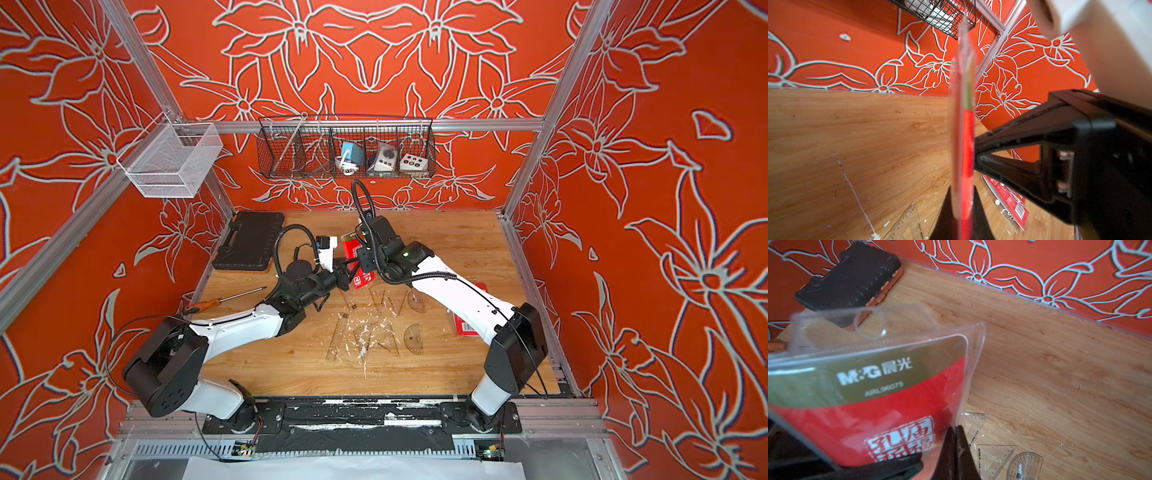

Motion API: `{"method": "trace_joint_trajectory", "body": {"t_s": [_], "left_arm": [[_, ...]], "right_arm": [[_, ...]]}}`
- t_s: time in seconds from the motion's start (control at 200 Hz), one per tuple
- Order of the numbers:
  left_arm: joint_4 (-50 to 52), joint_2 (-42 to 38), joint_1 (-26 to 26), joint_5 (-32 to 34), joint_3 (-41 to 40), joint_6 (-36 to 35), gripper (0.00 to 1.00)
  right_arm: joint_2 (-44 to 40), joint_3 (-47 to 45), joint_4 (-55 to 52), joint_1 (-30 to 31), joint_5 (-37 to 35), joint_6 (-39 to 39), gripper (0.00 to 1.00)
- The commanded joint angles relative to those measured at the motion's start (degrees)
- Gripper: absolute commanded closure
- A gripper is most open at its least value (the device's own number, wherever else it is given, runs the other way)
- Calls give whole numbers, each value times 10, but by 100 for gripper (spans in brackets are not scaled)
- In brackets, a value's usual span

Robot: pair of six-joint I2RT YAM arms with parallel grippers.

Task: Open the ruler set and take out the ruler
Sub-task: Open the ruler set bag.

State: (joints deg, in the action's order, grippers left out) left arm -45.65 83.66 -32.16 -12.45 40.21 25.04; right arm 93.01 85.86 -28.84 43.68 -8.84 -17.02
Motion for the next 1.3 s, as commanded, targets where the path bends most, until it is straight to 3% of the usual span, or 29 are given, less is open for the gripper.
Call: {"method": "trace_joint_trajectory", "body": {"t_s": [0.0, 0.475, 0.971, 1.161, 1.296], "left_arm": [[-66, -42, -12, -29, -3, -14, 100], [-54, -39, -7, -19, -9, -9, 100], [-49, -27, 1, -42, 3, -5, 100], [-41, -20, 3, -42, 8, -6, 100], [-42, -16, 3, -46, 10, -3, 100]], "right_arm": [[-1, -14, -22, -21, -92, 14, 100], [-39, -59, -22, -54, -135, 49, 100], [-78, -97, 15, -74, -81, 102, 100], [-107, -99, -3, -77, -1, 109, 63], [-132, -114, -6, -77, 68, 116, 53]]}}
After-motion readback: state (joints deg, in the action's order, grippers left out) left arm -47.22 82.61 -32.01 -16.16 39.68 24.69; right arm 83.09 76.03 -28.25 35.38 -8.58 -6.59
